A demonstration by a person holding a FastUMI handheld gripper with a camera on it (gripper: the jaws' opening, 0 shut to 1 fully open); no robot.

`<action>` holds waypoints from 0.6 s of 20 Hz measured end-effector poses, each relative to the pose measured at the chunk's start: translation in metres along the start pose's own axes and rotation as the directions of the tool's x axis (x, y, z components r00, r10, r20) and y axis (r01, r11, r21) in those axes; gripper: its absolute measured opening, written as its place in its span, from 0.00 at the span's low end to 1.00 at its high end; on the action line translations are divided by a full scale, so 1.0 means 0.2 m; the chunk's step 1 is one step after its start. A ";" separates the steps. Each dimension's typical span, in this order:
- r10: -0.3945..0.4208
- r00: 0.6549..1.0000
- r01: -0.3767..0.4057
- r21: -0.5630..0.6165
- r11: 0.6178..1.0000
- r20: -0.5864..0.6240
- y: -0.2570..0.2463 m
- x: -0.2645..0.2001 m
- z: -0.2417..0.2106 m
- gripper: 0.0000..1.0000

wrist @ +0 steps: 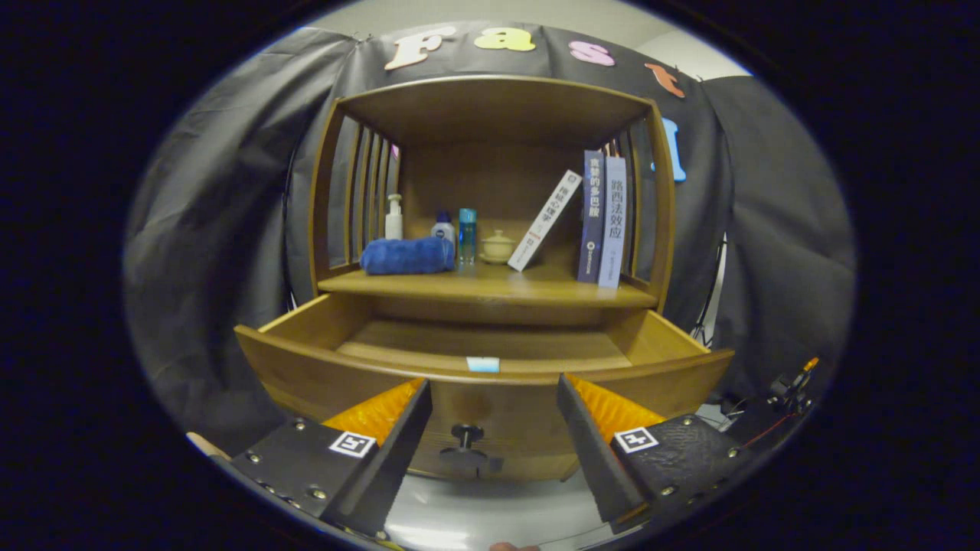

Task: Pull open the drawer, take out the items inside it, and place them on the countertop above the cabinet.

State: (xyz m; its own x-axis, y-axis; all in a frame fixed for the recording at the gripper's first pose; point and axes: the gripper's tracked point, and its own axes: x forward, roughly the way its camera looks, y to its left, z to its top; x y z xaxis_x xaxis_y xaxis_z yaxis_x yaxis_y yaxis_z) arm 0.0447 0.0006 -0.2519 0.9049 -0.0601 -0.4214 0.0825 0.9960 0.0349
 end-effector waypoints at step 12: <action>0.066 0.990 -0.057 0.078 0.995 -0.127 0.12 0.05 -0.33 0.44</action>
State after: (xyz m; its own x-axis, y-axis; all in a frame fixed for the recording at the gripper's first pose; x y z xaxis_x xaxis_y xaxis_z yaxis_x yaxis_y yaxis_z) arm 0.0286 0.0277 -0.3161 0.8480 0.0151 -0.5297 0.0631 0.9896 0.1292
